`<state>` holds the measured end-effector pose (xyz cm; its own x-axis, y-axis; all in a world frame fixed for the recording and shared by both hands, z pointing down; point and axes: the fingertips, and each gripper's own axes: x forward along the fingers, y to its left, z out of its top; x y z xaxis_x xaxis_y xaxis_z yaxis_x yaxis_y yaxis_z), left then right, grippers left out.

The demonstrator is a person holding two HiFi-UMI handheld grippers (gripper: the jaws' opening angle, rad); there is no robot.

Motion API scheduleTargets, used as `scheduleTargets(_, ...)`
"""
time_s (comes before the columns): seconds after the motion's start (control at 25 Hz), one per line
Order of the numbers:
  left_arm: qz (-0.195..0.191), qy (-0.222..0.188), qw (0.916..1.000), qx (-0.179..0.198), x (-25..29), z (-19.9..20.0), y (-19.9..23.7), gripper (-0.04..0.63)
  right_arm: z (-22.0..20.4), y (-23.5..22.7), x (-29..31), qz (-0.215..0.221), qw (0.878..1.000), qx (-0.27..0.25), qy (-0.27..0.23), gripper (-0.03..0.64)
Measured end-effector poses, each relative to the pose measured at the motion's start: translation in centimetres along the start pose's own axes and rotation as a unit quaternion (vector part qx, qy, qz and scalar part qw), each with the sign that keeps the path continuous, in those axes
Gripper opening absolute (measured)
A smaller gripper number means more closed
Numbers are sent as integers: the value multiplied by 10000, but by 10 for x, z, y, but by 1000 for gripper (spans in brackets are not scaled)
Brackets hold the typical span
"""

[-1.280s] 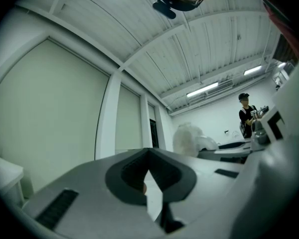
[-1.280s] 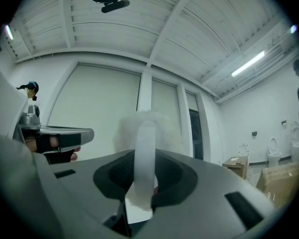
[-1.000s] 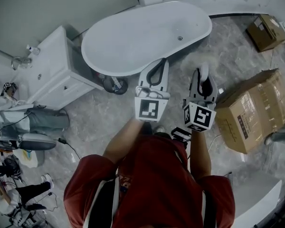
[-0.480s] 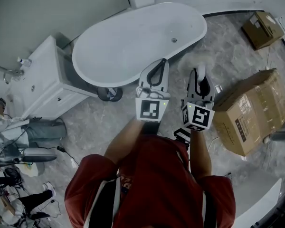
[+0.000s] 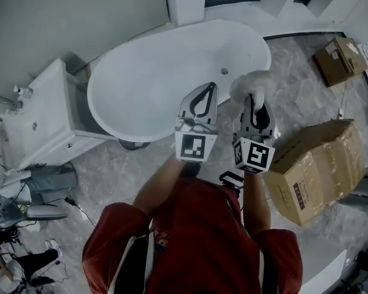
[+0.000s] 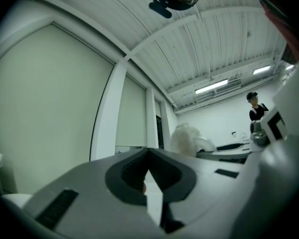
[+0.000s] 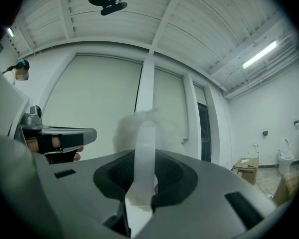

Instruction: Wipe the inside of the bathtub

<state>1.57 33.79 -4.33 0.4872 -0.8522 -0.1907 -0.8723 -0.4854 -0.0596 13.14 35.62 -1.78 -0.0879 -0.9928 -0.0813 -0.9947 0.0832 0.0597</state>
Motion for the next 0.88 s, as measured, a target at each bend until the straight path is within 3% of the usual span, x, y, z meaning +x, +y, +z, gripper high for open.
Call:
scheduleTargets(0.48, 272, 61, 9996, -82, 100, -24, 66, 15, -2, -8, 124, 300, 9989, 285, -208, 95)
scheduleTargets(0.68, 442, 120, 9989, 25, 149, -40, 58, 15, -23, -43, 168, 432, 9988, 242, -60, 95)
scheduleTargets(0.88, 862, 148, 9961, 61, 208, -61, 50, 15, -50, -94, 221, 694, 9971, 304, 104, 95)
